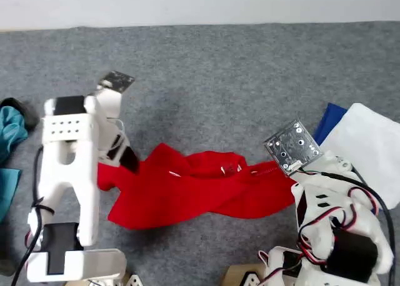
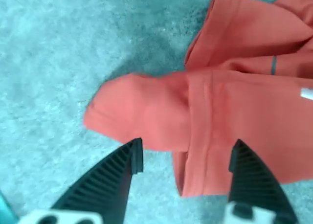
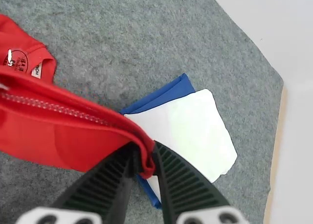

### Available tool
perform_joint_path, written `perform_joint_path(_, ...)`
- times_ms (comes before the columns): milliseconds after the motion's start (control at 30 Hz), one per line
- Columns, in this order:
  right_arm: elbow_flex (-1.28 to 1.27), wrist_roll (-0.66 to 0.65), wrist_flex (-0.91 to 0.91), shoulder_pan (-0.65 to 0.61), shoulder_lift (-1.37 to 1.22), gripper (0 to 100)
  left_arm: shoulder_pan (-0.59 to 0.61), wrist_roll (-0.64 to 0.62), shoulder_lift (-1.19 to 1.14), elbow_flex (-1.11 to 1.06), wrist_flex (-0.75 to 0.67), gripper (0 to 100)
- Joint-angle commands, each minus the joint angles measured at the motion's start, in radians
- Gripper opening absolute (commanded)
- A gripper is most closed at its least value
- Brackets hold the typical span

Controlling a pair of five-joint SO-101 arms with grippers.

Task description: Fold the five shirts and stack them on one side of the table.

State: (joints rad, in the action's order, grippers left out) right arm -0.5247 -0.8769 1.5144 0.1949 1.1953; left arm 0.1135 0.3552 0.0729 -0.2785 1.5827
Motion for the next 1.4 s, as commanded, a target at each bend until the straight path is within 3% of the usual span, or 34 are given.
perform_joint_path(0, 0.005, -0.003, -0.01, 0.008, 0.005, 0.9, -0.069, -0.009, 0.043, -0.059, -0.098, 28)
perform_joint_path(133, 0.005, -0.003, -0.01, 0.008, 0.005, 0.9, -0.098, -0.064, 0.041, -0.096, -0.221, 28)
perform_joint_path(267, 0.005, -0.003, -0.01, 0.01, 0.005, 0.9, -0.097, -0.071, -0.046, -0.087, -0.255, 28)
perform_joint_path(767, 0.005, -0.003, -0.01, 0.01, 0.005, 0.9, -0.135, -0.063, -0.353, 0.11, -0.158, 18)
perform_joint_path(1000, 0.003, -0.003, -0.01, 0.013, 0.005, 0.9, -0.204, -0.061, -0.371, 0.154, -0.109, 15)
perform_joint_path(1367, 0.003, -0.003, -0.01, 0.015, 0.005, 0.9, -0.198, -0.06, -0.384, 0.186, -0.1, 15)
